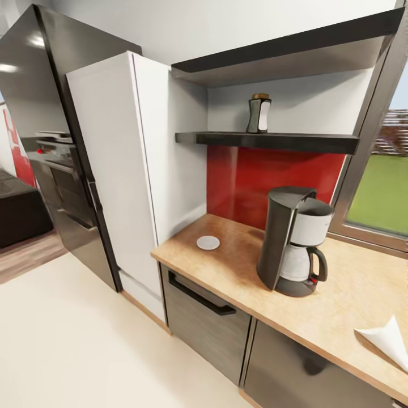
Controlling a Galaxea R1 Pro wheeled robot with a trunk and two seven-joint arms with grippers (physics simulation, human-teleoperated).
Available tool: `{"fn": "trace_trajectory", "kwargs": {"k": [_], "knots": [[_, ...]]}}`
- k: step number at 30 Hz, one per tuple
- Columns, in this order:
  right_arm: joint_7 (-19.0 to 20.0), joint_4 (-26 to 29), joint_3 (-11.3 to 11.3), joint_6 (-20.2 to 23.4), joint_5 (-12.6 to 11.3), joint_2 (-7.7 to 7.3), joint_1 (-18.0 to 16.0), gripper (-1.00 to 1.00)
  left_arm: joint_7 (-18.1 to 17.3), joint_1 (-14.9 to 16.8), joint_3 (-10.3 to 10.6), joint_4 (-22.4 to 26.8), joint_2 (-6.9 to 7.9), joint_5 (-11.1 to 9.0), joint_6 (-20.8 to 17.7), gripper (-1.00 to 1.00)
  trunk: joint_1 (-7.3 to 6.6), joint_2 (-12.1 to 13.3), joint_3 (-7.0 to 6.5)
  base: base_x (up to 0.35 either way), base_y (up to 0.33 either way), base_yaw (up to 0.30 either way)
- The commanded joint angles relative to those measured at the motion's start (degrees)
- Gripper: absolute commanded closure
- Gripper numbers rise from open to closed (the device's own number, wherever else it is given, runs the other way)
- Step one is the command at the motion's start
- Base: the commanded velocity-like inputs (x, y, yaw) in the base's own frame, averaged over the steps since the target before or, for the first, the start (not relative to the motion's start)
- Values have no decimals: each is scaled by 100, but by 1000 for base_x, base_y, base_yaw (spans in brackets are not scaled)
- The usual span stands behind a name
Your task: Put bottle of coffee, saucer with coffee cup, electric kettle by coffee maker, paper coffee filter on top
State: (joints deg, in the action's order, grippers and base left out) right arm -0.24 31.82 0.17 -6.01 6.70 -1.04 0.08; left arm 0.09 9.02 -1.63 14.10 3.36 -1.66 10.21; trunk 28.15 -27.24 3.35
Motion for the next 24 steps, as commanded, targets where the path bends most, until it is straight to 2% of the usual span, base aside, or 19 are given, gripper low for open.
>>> {"fn": "trace_trajectory", "kwargs": {"k": [1,15,24], "knots": [[-2,9,-2,-2,51,-1,1,-100,-1,3,-7,-4,-1,-18,17,-100,5,-9,10,229,260,-266],[-2,8,1,1,51,-1,1,-100,-1,3,-4,-4,-3,-19,16,-100,5,-9,10,177,280,-266],[-2,8,1,3,51,-1,1,-100,-1,3,-4,-4,-6,-19,16,-100,5,-9,10,33,46,-266]]}}
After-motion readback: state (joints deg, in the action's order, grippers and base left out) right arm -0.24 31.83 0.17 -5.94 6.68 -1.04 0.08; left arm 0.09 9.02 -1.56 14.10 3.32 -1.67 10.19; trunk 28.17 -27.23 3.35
